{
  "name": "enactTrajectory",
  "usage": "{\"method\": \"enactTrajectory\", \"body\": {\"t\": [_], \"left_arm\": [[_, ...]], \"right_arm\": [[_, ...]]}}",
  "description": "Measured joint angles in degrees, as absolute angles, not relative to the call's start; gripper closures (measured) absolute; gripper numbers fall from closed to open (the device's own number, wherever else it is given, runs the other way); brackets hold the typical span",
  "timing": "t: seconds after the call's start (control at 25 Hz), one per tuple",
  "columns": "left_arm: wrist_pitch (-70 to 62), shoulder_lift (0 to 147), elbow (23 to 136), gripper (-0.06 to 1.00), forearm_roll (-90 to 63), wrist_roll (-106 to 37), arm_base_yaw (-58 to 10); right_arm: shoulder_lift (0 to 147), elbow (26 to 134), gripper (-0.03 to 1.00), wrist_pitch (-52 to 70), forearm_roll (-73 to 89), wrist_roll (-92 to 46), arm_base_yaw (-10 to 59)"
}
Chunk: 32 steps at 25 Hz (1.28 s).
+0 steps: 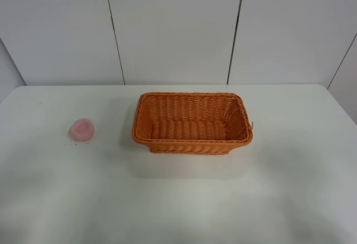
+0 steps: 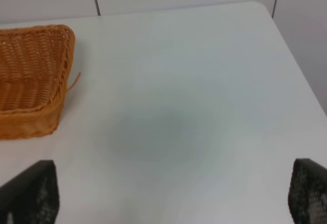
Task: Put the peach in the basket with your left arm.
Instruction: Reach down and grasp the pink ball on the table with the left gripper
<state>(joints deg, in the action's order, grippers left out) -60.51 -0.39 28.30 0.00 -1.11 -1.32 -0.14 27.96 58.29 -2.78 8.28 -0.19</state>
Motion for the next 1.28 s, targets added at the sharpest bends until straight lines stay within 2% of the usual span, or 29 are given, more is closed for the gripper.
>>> {"method": "enactTrajectory", "body": {"t": [0.56,0.68,0.88,1.28], "left_arm": [[-60.02,-0.17,29.14,0.09,0.0,-1.11,-1.32],[-59.48,3.94,31.5,0.09,0.0,-1.11,-1.32],[-58.33,19.18,36.37,0.09,0.0,-1.11,-1.32],[-52.73,65.21,53.78,0.09,0.0,-1.11,-1.32]], "right_arm": [[-0.14,27.96,0.27,58.29,-2.78,8.28,-0.19],[-0.14,27.96,0.27,58.29,-2.78,8.28,-0.19],[-0.14,27.96,0.27,58.29,-2.78,8.28,-0.19],[-0.14,27.96,0.27,58.29,-2.78,8.28,-0.19]]}}
